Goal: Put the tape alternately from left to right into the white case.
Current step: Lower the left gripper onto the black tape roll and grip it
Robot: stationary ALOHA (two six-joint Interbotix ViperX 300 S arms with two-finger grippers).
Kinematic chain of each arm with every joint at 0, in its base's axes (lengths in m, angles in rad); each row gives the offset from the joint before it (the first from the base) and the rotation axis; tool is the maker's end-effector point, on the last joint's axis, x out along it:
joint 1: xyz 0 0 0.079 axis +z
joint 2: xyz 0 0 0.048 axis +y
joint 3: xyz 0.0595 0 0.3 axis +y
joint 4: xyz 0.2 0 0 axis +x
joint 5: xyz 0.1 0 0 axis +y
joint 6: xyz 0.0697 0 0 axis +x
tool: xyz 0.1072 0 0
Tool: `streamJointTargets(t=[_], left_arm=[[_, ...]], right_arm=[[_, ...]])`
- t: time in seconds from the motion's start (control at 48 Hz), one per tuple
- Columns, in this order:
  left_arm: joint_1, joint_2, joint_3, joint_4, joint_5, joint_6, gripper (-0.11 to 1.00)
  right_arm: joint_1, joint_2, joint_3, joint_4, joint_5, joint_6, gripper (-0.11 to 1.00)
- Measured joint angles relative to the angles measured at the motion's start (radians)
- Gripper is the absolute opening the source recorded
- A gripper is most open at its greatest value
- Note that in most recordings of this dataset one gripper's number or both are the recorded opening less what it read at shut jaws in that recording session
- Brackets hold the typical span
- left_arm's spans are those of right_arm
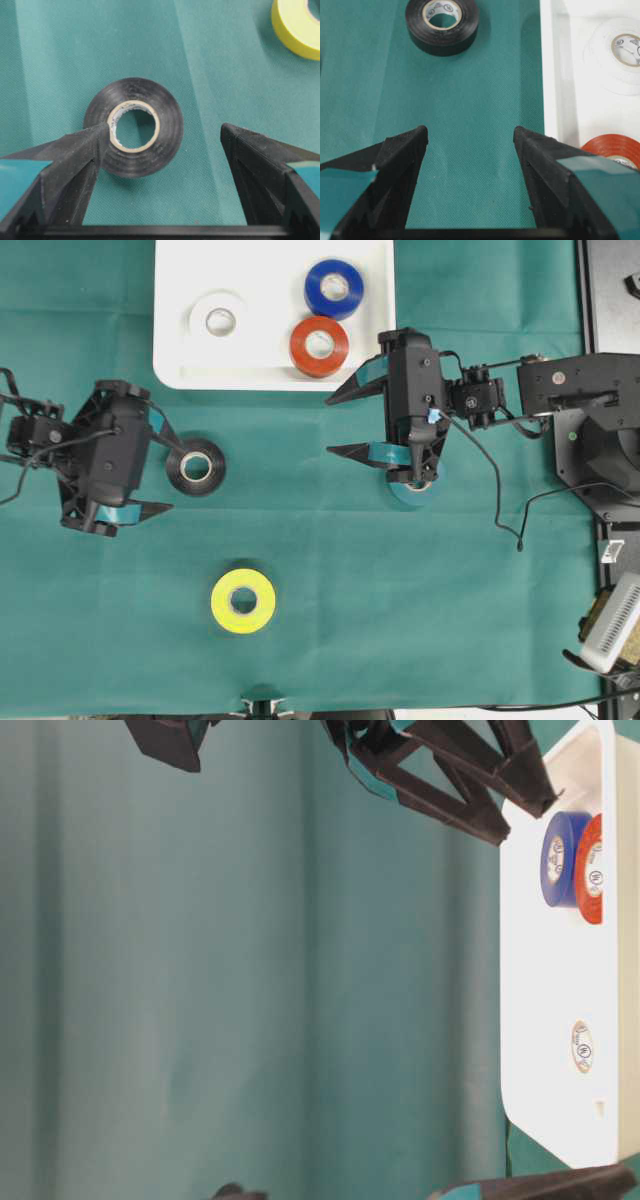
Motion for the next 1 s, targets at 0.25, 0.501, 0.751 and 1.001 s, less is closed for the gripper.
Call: streamJointTargets(t=[0.25, 0.501, 0.751, 1.001], left_arm=[[0.000, 0.084, -0.028, 0.000, 0.000, 0.000, 0.74], [0.000, 0.155, -0.054, 0.000, 0.000, 0.000, 0.74], [-0.002, 0.207, -0.072, 0.000, 0.000, 0.000, 0.74], [-0.002, 0.215, -0.075, 0.000, -0.002, 0.000, 0.71]], right_arm=[[-0.002, 0.000, 0.000, 0.002, 0.000, 0.000, 0.65], [0.000, 0.000, 0.003, 0.000, 0.000, 0.000, 0.65], [0.000, 0.000, 0.003, 0.000, 0.002, 0.000, 0.65], [0.000, 0.000, 0.005, 0.000, 0.002, 0.000, 0.65]])
